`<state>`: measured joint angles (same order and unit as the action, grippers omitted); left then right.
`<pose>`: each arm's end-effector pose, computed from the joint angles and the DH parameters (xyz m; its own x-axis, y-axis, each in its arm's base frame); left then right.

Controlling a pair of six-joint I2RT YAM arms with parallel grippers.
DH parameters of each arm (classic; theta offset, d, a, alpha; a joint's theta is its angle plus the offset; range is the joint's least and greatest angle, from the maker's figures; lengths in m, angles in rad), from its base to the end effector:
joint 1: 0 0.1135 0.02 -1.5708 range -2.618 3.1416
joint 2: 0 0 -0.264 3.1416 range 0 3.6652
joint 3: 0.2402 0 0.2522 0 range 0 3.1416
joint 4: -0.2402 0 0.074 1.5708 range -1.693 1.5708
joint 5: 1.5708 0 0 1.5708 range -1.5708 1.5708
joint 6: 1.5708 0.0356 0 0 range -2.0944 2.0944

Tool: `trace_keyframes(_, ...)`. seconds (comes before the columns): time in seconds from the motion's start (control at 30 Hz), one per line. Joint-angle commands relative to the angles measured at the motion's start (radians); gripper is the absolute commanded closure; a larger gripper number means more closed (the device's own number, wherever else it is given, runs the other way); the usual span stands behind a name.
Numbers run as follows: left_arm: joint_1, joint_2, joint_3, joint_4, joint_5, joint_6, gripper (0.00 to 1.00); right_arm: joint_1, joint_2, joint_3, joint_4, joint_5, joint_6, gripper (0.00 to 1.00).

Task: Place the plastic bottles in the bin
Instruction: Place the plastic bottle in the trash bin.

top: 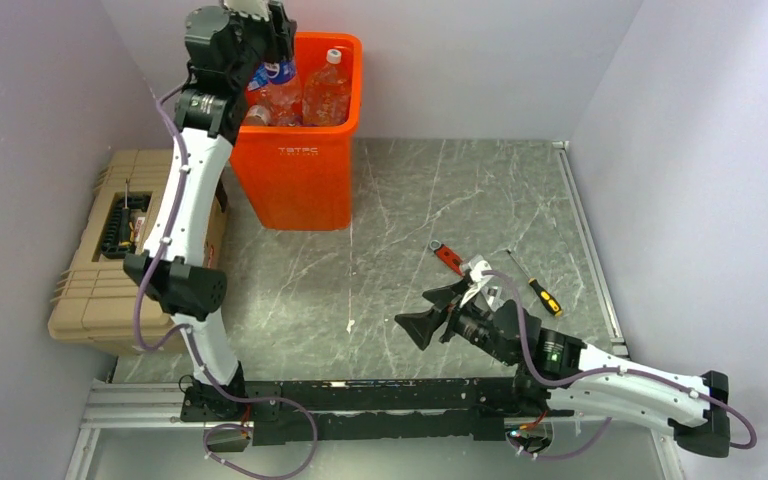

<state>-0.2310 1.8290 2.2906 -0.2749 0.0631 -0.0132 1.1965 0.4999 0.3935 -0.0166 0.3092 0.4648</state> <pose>0.3768 -0.0909 0.5519 0.1769 -0.0551 -0.9827 0.2912 0.9567 -0.0013 0.0632 0.1313 0.2604 -0.3880 0.1800 -0.9039 -0.6737 0.6138 0.4115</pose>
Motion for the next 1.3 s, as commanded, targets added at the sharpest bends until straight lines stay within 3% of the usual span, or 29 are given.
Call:
trace_keyframes(0.0, 0.005, 0.053, 0.060, -0.041, -0.009, -0.013, 0.75, 0.002, -0.057, -0.018, -0.011, 0.029, 0.002, 0.00)
trace_keyframes(0.33, 0.010, 0.123, -0.026, -0.129, 0.013, -0.029, 0.75, 0.002, -0.054, -0.020, -0.019, 0.048, -0.014, 0.00)
trace_keyframes(0.67, 0.078, 0.178, 0.028, -0.288, -0.043, -0.118, 0.77, 0.002, -0.045, -0.023, -0.026, 0.056, -0.003, 0.00)
trace_keyframes(0.87, 0.084, 0.200, -0.002, -0.336, 0.002, -0.120, 0.70, 0.002, -0.027, -0.018, -0.013, 0.056, -0.009, 0.00)
trace_keyframes(1.0, 0.084, 0.159, -0.081, -0.264, 0.042, -0.130, 0.61, 0.002, -0.017, -0.007, -0.023, 0.057, -0.009, 0.00)
trace_keyframes(1.13, 0.083, 0.132, -0.050, -0.272, 0.062, -0.147, 0.48, 0.002, -0.026, -0.010, -0.024, 0.068, -0.008, 0.00)
trace_keyframes(1.23, 0.082, 0.117, -0.021, -0.296, 0.078, -0.146, 0.33, 0.002, -0.029, -0.010, -0.019, 0.071, -0.008, 0.00)
trace_keyframes(1.27, 0.081, 0.102, -0.032, -0.286, 0.071, -0.146, 0.19, 0.002, -0.027, -0.009, -0.018, 0.070, -0.007, 0.00)
